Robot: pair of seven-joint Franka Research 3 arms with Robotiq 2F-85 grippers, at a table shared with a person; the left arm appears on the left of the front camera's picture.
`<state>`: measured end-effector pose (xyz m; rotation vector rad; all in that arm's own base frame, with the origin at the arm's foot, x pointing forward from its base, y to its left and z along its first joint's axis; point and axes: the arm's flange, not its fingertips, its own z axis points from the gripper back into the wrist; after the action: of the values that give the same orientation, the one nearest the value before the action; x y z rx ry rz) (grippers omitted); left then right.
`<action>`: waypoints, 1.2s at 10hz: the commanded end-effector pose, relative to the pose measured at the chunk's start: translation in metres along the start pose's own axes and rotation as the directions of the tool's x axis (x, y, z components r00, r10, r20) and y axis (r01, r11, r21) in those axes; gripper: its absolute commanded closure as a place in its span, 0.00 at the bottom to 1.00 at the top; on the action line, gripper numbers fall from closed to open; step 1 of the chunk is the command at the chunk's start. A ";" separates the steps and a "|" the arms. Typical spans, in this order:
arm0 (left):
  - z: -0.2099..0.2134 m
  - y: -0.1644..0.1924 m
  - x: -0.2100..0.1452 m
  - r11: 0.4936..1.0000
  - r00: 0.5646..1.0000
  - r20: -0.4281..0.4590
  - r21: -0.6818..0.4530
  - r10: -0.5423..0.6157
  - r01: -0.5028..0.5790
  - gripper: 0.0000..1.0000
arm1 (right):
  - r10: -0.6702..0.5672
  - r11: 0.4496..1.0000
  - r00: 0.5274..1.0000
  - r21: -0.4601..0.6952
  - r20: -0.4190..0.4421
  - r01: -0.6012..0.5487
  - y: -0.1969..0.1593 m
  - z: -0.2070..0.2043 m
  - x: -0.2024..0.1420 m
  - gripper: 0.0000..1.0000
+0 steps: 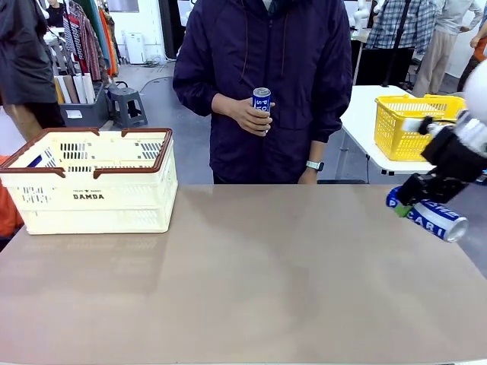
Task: Place the drinks into the Shopping basket.
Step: Pick up one drink and place it into the Shopping basket.
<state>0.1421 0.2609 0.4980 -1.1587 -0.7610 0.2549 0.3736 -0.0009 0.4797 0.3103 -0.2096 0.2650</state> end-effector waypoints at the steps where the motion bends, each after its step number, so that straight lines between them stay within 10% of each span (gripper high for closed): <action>1: 0.002 -0.002 0.000 1.000 1.000 0.013 -0.017 -0.019 0.019 0.00 | -0.041 0.998 0.983 -0.032 0.179 0.048 -0.019 -0.005 -0.021 1.00; 2: 0.002 -0.002 0.000 1.000 1.000 0.013 -0.017 -0.019 0.019 0.00 | 0.000 1.000 1.000 0.000 0.000 0.000 0.000 0.000 0.000 1.00; 3: 0.002 -0.002 0.000 1.000 1.000 0.013 -0.017 -0.019 0.019 0.00 | 0.000 1.000 1.000 0.000 0.000 0.000 0.000 0.000 0.000 1.00; 5: 0.002 -0.002 0.000 1.000 1.000 0.013 -0.017 -0.019 0.019 0.00 | 0.028 0.994 0.987 0.099 0.159 -0.044 -0.004 -0.003 -0.013 1.00; 8: 0.002 -0.002 0.000 1.000 1.000 0.013 -0.017 -0.019 0.019 0.00 | -0.158 0.983 0.938 0.140 0.308 0.120 0.085 -0.022 0.043 1.00; 12: 0.002 -0.002 0.000 1.000 1.000 0.013 -0.017 -0.019 0.019 0.00 | -0.068 0.982 0.965 0.186 0.253 0.020 0.185 -0.121 0.127 1.00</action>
<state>0.1419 0.2608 0.4985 -1.1588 -0.7615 0.2540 0.4241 0.2313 0.4504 0.5019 -0.4442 0.1822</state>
